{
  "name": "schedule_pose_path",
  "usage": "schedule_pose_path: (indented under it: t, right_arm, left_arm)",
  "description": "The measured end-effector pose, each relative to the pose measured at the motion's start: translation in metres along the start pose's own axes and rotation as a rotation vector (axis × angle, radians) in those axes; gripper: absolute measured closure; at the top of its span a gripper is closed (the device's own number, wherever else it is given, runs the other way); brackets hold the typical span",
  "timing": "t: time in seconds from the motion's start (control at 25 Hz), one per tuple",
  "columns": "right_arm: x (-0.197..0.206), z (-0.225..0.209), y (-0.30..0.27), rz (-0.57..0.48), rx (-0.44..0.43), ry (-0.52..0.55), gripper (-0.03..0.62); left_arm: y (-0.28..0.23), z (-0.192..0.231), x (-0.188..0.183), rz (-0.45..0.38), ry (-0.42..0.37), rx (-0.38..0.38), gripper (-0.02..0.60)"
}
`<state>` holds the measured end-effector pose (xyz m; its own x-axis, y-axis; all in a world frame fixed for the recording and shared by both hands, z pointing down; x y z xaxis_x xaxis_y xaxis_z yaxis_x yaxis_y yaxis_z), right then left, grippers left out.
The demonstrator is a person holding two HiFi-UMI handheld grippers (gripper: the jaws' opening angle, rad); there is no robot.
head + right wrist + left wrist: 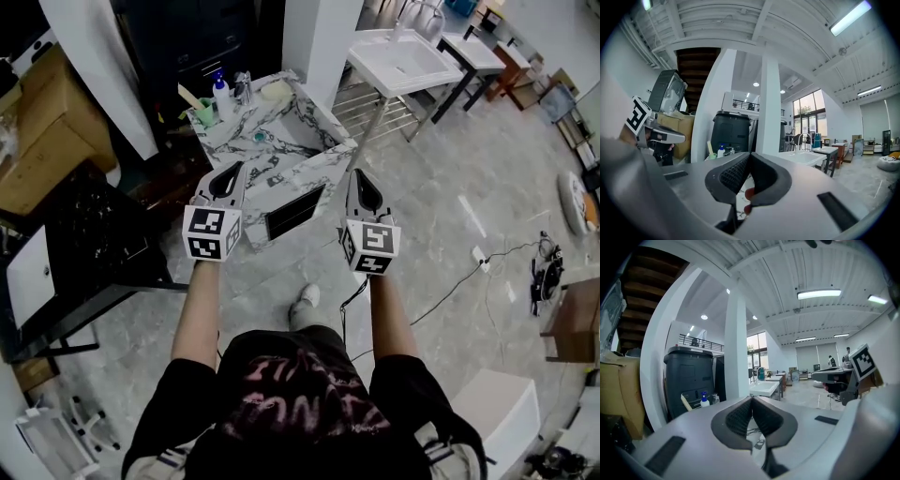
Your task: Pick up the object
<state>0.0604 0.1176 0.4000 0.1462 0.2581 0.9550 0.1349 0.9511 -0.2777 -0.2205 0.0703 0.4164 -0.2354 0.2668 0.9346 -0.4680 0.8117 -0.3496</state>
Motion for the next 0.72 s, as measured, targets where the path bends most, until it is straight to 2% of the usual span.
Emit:
schedule_pose_path:
  t: [0.36,0.72]
  right_arm:
    - [-0.013,-0.08,-0.084,0.011,-0.072,0.014,0.58]
    - [-0.021,-0.118,-0.121,0.003,-0.108,-0.001,0.58]
  left_arm:
    - [-0.092,-0.011,-0.037,0.032,0.021,-0.059,0.566]
    - [-0.13,-0.019,-0.057,0.055,0.014,-0.089,0.566]
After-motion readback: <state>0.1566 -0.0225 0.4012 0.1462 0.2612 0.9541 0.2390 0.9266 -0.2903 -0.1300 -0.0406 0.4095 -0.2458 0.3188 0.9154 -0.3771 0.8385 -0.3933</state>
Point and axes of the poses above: the fingertips, and each gripper's own axes: y backward along the fingers, z to its left, x out of its underside, the point moved 9 cm from there along y, backward along the fingers, and after that the axes turned 11 degrees about z, right-handed, at the moved point
